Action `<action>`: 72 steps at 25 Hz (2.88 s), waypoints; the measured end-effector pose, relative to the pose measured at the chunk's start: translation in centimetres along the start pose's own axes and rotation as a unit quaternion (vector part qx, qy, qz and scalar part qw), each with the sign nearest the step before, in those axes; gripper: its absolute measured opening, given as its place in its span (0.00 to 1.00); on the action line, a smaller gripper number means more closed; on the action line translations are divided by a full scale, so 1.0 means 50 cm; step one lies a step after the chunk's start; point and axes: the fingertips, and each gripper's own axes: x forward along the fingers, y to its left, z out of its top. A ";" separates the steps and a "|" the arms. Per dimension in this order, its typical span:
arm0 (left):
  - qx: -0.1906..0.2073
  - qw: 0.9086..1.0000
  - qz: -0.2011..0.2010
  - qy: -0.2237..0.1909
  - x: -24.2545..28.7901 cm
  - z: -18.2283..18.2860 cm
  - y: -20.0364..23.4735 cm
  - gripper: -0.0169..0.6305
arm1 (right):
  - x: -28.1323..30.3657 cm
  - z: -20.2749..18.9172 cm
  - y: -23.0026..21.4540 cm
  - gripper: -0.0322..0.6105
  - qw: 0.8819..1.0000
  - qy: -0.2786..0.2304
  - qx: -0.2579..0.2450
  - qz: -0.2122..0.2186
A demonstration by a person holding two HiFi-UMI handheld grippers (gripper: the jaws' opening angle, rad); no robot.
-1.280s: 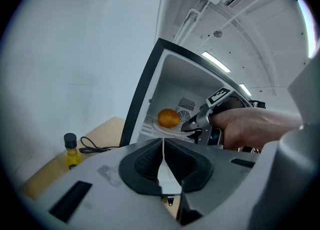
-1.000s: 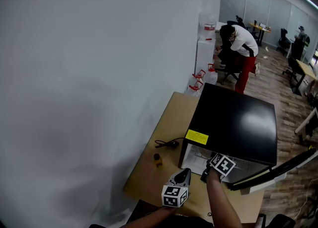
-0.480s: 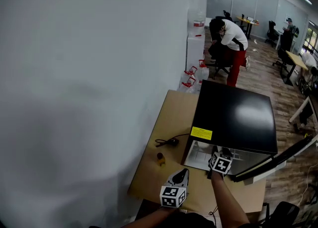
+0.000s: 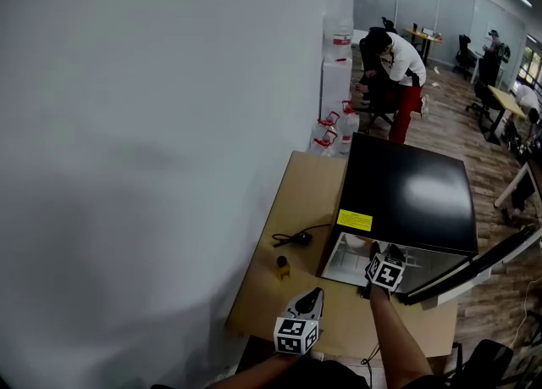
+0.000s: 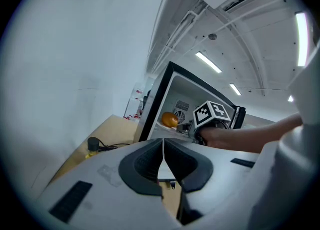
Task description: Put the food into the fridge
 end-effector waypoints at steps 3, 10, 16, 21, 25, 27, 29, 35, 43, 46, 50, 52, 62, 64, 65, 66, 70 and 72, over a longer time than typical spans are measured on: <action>-0.001 1.000 0.000 0.002 -0.009 -0.005 0.000 0.06 | 0.008 -0.002 -0.002 0.52 1.000 -0.001 0.000 -0.005; 0.001 1.000 -0.003 -0.003 -0.036 -0.004 -0.004 0.06 | 0.003 0.006 -0.011 0.52 0.999 0.005 0.010 -0.032; -0.004 1.000 0.000 -0.007 -0.071 -0.007 0.004 0.06 | -0.006 0.005 -0.010 0.52 1.000 -0.008 0.006 -0.026; -0.005 1.000 0.001 -0.015 -0.100 -0.006 0.010 0.06 | -0.046 0.017 0.000 0.52 0.999 -0.034 -0.005 -0.017; 0.027 0.999 -0.019 -0.025 -0.139 -0.006 -0.026 0.06 | -0.127 -0.012 0.002 0.52 0.999 -0.033 -0.009 -0.008; 0.031 0.998 -0.034 -0.033 -0.150 -0.001 -0.040 0.06 | -0.173 -0.020 0.003 0.52 0.999 -0.039 -0.010 -0.003; 0.024 0.998 -0.046 -0.036 -0.152 -0.003 -0.046 0.06 | -0.219 -0.031 0.009 0.52 0.999 -0.043 -0.007 0.004; 0.002 0.996 -0.077 -0.048 -0.169 -0.005 -0.097 0.06 | -0.394 -0.071 -0.004 0.52 0.998 -0.038 0.029 0.039; 0.027 0.993 -0.109 -0.045 -0.206 -0.016 -0.217 0.06 | -0.579 -0.109 -0.012 0.39 0.993 -0.084 0.004 0.079; 0.040 0.992 -0.112 -0.049 -0.219 -0.021 -0.276 0.06 | -0.650 -0.123 -0.028 0.29 0.990 -0.104 -0.003 0.096; 0.058 0.991 -0.112 -0.051 -0.235 -0.057 -0.367 0.06 | -0.730 -0.148 -0.075 0.15 0.986 -0.121 -0.011 0.117; 0.061 0.990 -0.116 -0.042 -0.244 -0.100 -0.414 0.06 | -0.765 -0.169 -0.101 0.15 0.985 -0.123 -0.010 0.124; 0.088 0.991 -0.086 -0.045 -0.309 -0.194 -0.587 0.06 | -0.898 -0.216 -0.226 0.14 0.978 -0.155 -0.021 0.138; 0.089 0.992 -0.071 -0.049 -0.322 -0.203 -0.591 0.06 | -0.911 -0.228 -0.230 0.14 0.976 -0.156 -0.027 0.148; 0.089 0.993 -0.063 -0.051 -0.328 -0.204 -0.594 0.06 | -0.916 -0.234 -0.231 0.14 0.976 -0.156 -0.030 0.152; 0.089 0.993 -0.057 -0.053 -0.334 -0.205 -0.598 0.06 | -0.922 -0.238 -0.232 0.14 0.975 -0.157 -0.032 0.154; 0.089 0.993 -0.051 -0.052 -0.350 -0.200 -0.619 0.06 | -0.943 -0.237 -0.234 0.14 0.974 -0.161 -0.045 0.153; 0.088 0.993 -0.053 -0.055 -0.355 -0.195 -0.629 0.05 | -0.953 -0.236 -0.234 0.14 0.974 -0.163 -0.054 0.151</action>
